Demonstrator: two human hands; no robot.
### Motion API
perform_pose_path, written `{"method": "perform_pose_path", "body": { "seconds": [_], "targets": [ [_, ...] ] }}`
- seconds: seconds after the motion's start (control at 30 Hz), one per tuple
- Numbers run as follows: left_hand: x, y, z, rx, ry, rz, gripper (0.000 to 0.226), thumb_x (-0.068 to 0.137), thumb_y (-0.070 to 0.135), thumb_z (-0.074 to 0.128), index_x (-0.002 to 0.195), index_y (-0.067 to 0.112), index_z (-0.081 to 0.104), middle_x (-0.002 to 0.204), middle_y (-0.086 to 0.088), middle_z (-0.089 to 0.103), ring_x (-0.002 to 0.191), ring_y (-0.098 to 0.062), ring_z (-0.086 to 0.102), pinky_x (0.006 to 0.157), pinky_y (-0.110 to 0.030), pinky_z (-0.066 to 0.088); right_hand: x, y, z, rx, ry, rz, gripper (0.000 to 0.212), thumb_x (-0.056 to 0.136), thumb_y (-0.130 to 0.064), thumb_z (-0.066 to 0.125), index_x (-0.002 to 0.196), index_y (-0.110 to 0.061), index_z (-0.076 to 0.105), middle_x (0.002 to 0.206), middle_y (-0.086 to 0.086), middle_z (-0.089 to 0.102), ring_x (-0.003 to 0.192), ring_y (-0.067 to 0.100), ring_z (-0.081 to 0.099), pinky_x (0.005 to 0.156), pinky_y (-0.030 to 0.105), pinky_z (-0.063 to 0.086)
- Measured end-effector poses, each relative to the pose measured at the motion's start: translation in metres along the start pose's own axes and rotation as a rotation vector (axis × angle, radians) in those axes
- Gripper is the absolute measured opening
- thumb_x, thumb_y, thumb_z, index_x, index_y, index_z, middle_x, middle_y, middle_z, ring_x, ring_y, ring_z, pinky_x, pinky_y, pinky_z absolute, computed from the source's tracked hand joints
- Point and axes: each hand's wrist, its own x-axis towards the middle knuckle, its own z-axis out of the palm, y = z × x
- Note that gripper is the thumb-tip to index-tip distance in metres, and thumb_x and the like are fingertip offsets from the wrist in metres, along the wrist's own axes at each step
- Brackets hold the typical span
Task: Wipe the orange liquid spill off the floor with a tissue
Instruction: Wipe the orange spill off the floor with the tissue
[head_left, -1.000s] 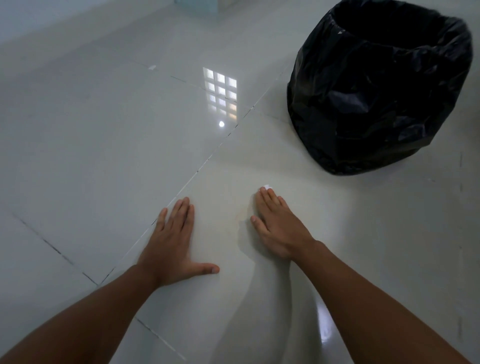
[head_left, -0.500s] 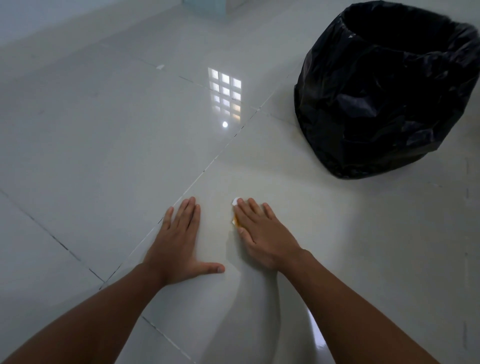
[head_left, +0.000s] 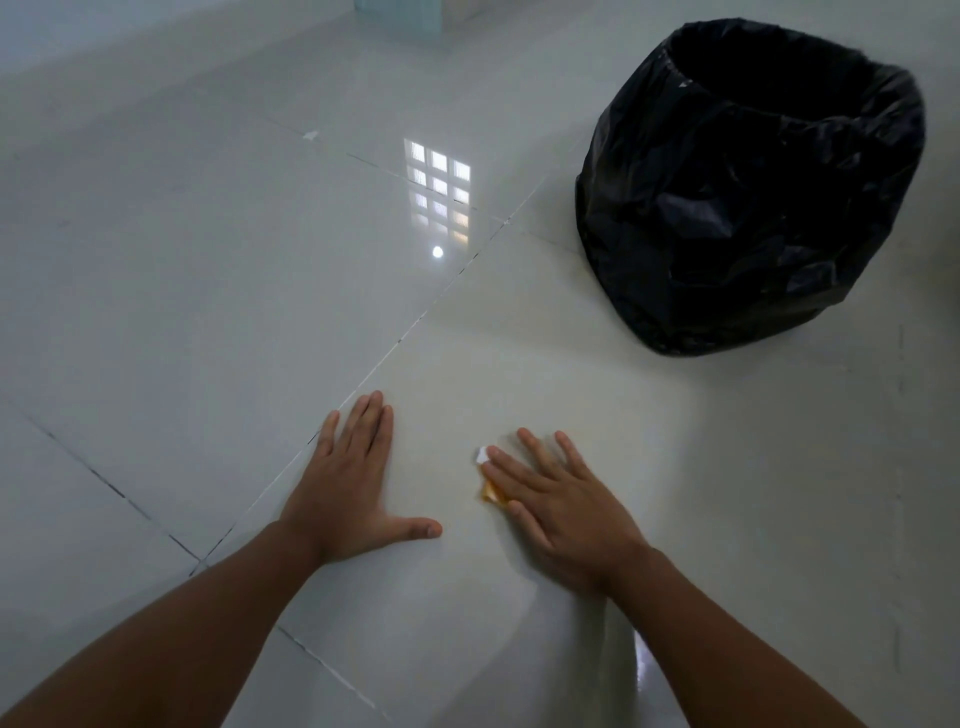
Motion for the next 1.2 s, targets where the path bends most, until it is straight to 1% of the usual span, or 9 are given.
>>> {"method": "perform_pose_path", "body": {
  "seconds": [0.17, 0.23, 0.33, 0.4, 0.5, 0.7, 0.9, 1.07, 1.2],
  "targets": [
    [0.0, 0.002, -0.001, -0.006, 0.005, 0.0, 0.147, 0.057, 0.106, 0.026, 0.156, -0.001, 0.008, 0.166, -0.016, -0.001, 0.154, -0.024, -0.007, 0.123, -0.051, 0.0, -0.022, 0.035, -0.006, -0.045, 0.033, 0.393, 0.06, 0.1, -0.042, 0.004, 0.158, -0.027, 0.005, 0.164, -0.013, 0.006, 0.152, 0.019, -0.006, 0.121, 0.048, -0.005],
    [0.0, 0.002, -0.001, -0.007, 0.014, 0.0, 0.147, 0.058, 0.106, 0.027, 0.156, -0.002, 0.01, 0.166, -0.017, 0.001, 0.154, -0.024, -0.005, 0.123, -0.052, 0.002, -0.016, 0.044, -0.007, -0.056, 0.026, 0.467, 0.061, 0.099, -0.04, 0.0, 0.158, -0.022, 0.0, 0.166, -0.009, 0.001, 0.152, 0.021, -0.009, 0.121, 0.047, -0.006],
    [0.0, 0.002, 0.001, 0.003, 0.02, 0.011, 0.145, 0.059, 0.105, 0.027, 0.155, -0.004, 0.014, 0.166, -0.019, 0.005, 0.154, -0.026, -0.001, 0.123, -0.055, 0.007, 0.013, 0.048, -0.009, 0.014, 0.048, 0.497, 0.058, 0.103, -0.035, 0.006, 0.157, -0.019, -0.001, 0.166, -0.003, 0.0, 0.152, 0.023, -0.008, 0.121, 0.044, -0.007],
    [0.0, 0.001, 0.001, 0.014, 0.017, 0.016, 0.145, 0.06, 0.105, 0.027, 0.154, -0.005, 0.015, 0.165, -0.02, 0.006, 0.154, -0.028, 0.001, 0.122, -0.056, 0.009, 0.036, 0.044, -0.013, 0.089, 0.037, 0.459, 0.056, 0.105, -0.036, 0.011, 0.157, -0.02, -0.001, 0.166, -0.005, -0.002, 0.151, 0.021, -0.01, 0.121, 0.042, -0.01],
    [0.001, 0.0, 0.001, 0.02, -0.001, 0.015, 0.145, 0.059, 0.105, 0.027, 0.154, -0.005, 0.014, 0.166, -0.02, 0.005, 0.154, -0.029, 0.0, 0.122, -0.057, 0.01, 0.066, 0.032, -0.02, 0.151, 0.004, 0.315, 0.055, 0.106, -0.037, 0.015, 0.158, -0.023, 0.002, 0.166, -0.008, 0.0, 0.151, 0.02, -0.011, 0.12, 0.04, -0.013],
    [0.002, -0.002, -0.001, -0.011, -0.017, 0.005, 0.148, 0.056, 0.106, 0.028, 0.156, -0.002, 0.007, 0.167, -0.017, 0.0, 0.154, -0.027, -0.004, 0.124, -0.054, 0.004, 0.097, -0.003, -0.025, 0.12, -0.088, -0.006, 0.053, 0.106, -0.036, 0.023, 0.157, -0.027, 0.012, 0.165, -0.01, 0.008, 0.152, 0.021, -0.007, 0.121, 0.045, -0.007],
    [0.001, -0.001, -0.001, -0.027, -0.022, -0.005, 0.149, 0.055, 0.107, 0.023, 0.156, 0.001, -0.001, 0.167, -0.015, -0.009, 0.153, -0.024, -0.013, 0.124, -0.051, -0.002, 0.066, -0.017, -0.017, 0.093, -0.07, -0.046, 0.054, 0.106, -0.039, 0.02, 0.158, -0.027, 0.009, 0.165, -0.011, 0.005, 0.152, 0.02, -0.005, 0.122, 0.047, -0.003],
    [0.001, 0.001, 0.0, -0.03, -0.009, -0.023, 0.151, 0.053, 0.107, 0.022, 0.156, 0.0, 0.001, 0.167, -0.015, -0.006, 0.154, -0.025, -0.011, 0.124, -0.05, -0.003, 0.033, -0.013, -0.006, 0.033, -0.052, 0.13, 0.061, 0.103, -0.051, 0.013, 0.157, -0.03, -0.005, 0.165, -0.012, -0.005, 0.151, 0.018, -0.013, 0.121, 0.048, -0.007],
    [0.002, 0.002, 0.001, -0.041, 0.003, -0.019, 0.149, 0.054, 0.107, 0.027, 0.156, 0.0, 0.005, 0.167, -0.015, -0.004, 0.154, -0.025, -0.009, 0.124, -0.052, -0.001, 0.001, 0.024, -0.003, 0.063, 0.01, 0.47, 0.059, 0.104, -0.047, 0.013, 0.156, -0.029, -0.009, 0.165, -0.011, -0.01, 0.15, 0.02, -0.015, 0.12, 0.049, -0.008]
  ]
}}
